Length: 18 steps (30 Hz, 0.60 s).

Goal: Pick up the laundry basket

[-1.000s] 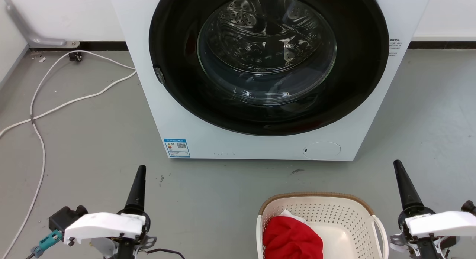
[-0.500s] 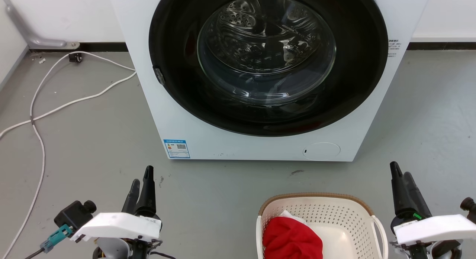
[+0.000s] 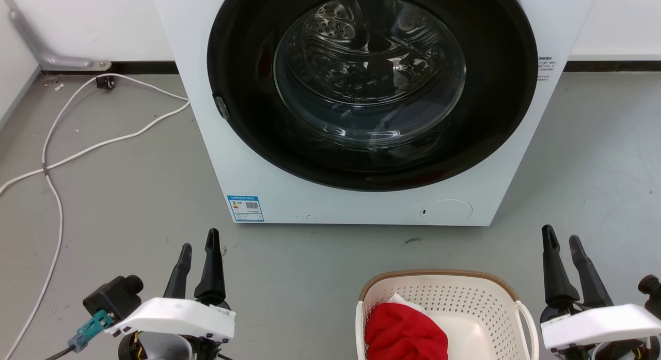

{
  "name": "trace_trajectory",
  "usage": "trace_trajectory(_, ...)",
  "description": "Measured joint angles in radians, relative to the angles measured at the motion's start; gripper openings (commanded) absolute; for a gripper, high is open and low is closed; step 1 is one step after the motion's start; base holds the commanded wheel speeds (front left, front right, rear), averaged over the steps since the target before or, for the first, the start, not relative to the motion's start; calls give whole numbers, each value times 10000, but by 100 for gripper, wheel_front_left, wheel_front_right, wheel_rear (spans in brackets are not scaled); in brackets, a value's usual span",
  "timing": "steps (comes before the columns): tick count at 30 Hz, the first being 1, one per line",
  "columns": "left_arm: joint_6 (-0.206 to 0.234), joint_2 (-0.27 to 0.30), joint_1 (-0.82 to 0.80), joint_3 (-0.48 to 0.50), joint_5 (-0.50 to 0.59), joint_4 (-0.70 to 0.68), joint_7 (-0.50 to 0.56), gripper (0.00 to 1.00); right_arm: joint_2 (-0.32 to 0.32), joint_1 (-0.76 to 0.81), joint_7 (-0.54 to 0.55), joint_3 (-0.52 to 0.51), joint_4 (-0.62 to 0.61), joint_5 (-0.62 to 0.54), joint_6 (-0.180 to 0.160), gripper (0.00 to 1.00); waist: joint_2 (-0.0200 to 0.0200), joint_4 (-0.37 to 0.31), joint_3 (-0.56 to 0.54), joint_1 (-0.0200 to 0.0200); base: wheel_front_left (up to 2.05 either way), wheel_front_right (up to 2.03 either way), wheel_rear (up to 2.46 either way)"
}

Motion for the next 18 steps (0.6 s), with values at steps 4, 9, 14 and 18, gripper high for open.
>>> trace_trajectory(4, 15, 2, 40, -96, 491, -56, -113, 100, 0, 151, -144, 40, -84, -520, 0, 100, 0, -1, -22, 0, 0, 0, 0)
trace_trajectory(9, 52, 2, 149, -174, 999, -127, -265, 100, -2, 206, -288, 75, -257, -1177, 0, 100, 0, -6, -34, 0, 0, 0, 0)
trace_trajectory(14, 54, 4, 200, -205, 1476, -215, -408, 100, -2, 322, -422, 100, -397, -1814, 0, 100, 0, 0, -28, 0, 0, 0, 0)
trace_trajectory(18, 69, 6, 239, -247, 1941, -219, -514, 100, -2, 384, -518, 113, -491, -2276, 0, 100, 0, 6, -30, 0, 0, 0, 0)
